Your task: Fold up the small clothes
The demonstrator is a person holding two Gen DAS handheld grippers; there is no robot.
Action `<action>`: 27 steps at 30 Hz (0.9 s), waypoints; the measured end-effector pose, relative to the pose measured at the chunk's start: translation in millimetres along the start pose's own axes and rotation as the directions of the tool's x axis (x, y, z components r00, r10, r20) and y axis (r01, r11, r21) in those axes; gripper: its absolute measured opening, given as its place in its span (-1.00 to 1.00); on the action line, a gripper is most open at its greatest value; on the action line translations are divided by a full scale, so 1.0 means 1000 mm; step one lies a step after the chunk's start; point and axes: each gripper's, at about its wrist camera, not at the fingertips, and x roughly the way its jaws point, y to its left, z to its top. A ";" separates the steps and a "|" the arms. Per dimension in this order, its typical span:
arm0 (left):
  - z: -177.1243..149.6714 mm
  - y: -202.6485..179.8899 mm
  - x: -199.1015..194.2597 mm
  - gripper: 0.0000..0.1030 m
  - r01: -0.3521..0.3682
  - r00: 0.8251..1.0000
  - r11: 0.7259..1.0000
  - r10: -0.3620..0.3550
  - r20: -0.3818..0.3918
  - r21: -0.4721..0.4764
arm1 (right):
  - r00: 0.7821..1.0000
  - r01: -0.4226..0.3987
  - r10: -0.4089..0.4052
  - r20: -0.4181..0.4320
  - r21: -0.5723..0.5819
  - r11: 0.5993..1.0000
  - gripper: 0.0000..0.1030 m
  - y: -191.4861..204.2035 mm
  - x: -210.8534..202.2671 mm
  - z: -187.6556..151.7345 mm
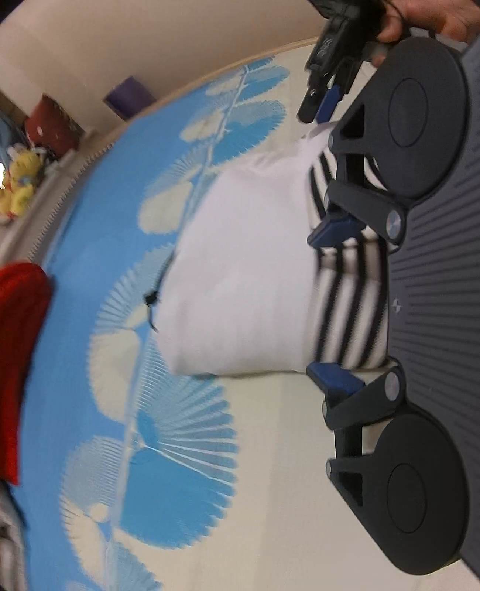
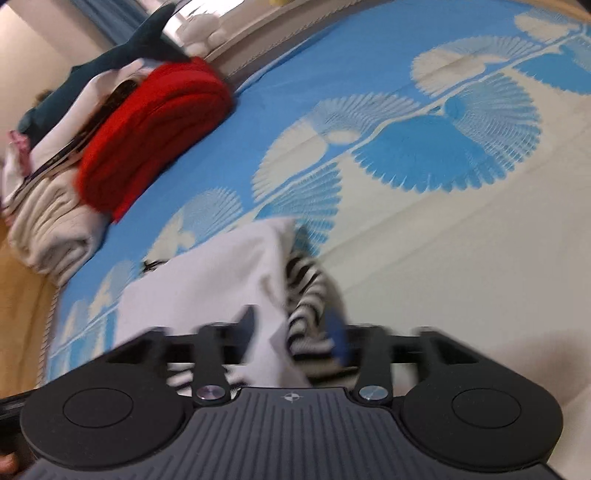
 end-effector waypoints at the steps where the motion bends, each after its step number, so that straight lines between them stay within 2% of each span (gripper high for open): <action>1: -0.004 0.005 0.002 0.48 0.005 1.000 1.000 -0.005 -0.018 -0.028 | 0.999 -0.014 0.013 -0.041 -0.011 1.000 0.18 0.000 0.000 -0.004; 4: -0.014 0.024 0.012 0.48 0.014 0.997 0.993 -0.022 -0.072 -0.114 | 0.989 0.013 -0.025 -0.149 -0.084 0.996 0.17 -0.001 0.007 -0.016; 5: -0.016 0.030 0.017 0.48 0.016 0.995 0.990 -0.029 -0.094 -0.141 | 0.984 0.028 -0.047 -0.172 -0.110 0.994 0.05 -0.001 0.010 -0.020; 6: -0.020 0.035 0.024 0.49 0.022 0.992 0.985 -0.043 -0.116 -0.172 | 0.981 0.029 -0.051 -0.187 -0.117 0.993 -0.35 -0.001 0.010 -0.023; 8: -0.026 0.047 0.036 0.43 0.071 0.986 0.964 -0.106 -0.126 -0.257 | 0.978 -0.007 -0.008 -0.209 -0.072 0.997 -0.86 -0.007 0.009 -0.025; 9: -0.029 0.052 0.039 0.37 0.104 0.983 0.950 -0.144 -0.117 -0.295 | 0.979 -0.017 0.006 -0.206 -0.051 0.999 -0.88 -0.007 0.006 -0.025; 11: -0.030 0.055 0.035 -0.18 0.115 0.985 0.950 -0.146 -0.088 -0.291 | 0.981 -0.035 0.033 -0.189 -0.010 0.999 -0.90 -0.008 -0.005 -0.021; 14: -0.024 0.057 0.016 -0.37 0.157 0.986 0.953 -0.166 -0.013 -0.260 | 0.981 -0.088 0.101 -0.168 0.084 0.993 -0.91 -0.013 -0.015 -0.013; 16: -0.023 0.054 0.008 -0.36 0.118 0.993 0.979 -0.117 0.016 -0.169 | 0.976 -0.100 0.117 -0.181 0.101 0.990 -0.91 -0.014 -0.015 -0.012; 17: -0.025 0.053 0.010 -0.32 0.097 0.995 0.983 -0.098 -0.002 -0.155 | 0.974 -0.084 0.102 -0.200 0.098 0.992 -0.91 -0.014 -0.013 -0.012; 18: -0.028 0.052 0.014 -0.25 0.078 0.996 0.985 -0.083 -0.028 -0.154 | 0.972 -0.055 0.073 -0.222 0.085 0.995 -0.91 -0.014 -0.011 -0.012; 20: -0.032 0.048 0.016 0.10 0.004 0.998 0.992 -0.013 -0.069 -0.127 | 0.968 0.008 0.001 -0.251 0.034 0.999 -0.90 -0.012 -0.005 -0.015; 21: -0.031 0.046 0.010 0.10 -0.007 0.999 0.993 0.001 -0.053 -0.117 | 0.967 0.016 -0.011 -0.254 0.020 1.000 -0.90 -0.011 -0.004 -0.016; 23: -0.028 0.038 -0.004 0.10 -0.014 1.000 0.996 0.013 -0.009 -0.092 | 0.969 0.022 -0.025 -0.246 -0.015 1.000 -0.90 -0.005 -0.005 -0.016; 25: -0.027 0.027 -0.016 0.08 0.017 0.999 0.998 -0.016 0.029 -0.052 | 0.970 0.026 -0.032 -0.242 -0.032 0.999 -0.90 -0.003 -0.004 -0.016; 27: -0.032 0.020 -0.013 0.08 0.037 0.999 0.999 -0.037 0.002 -0.009 | 0.973 0.031 -0.039 -0.227 -0.039 0.999 -0.90 -0.003 -0.004 -0.015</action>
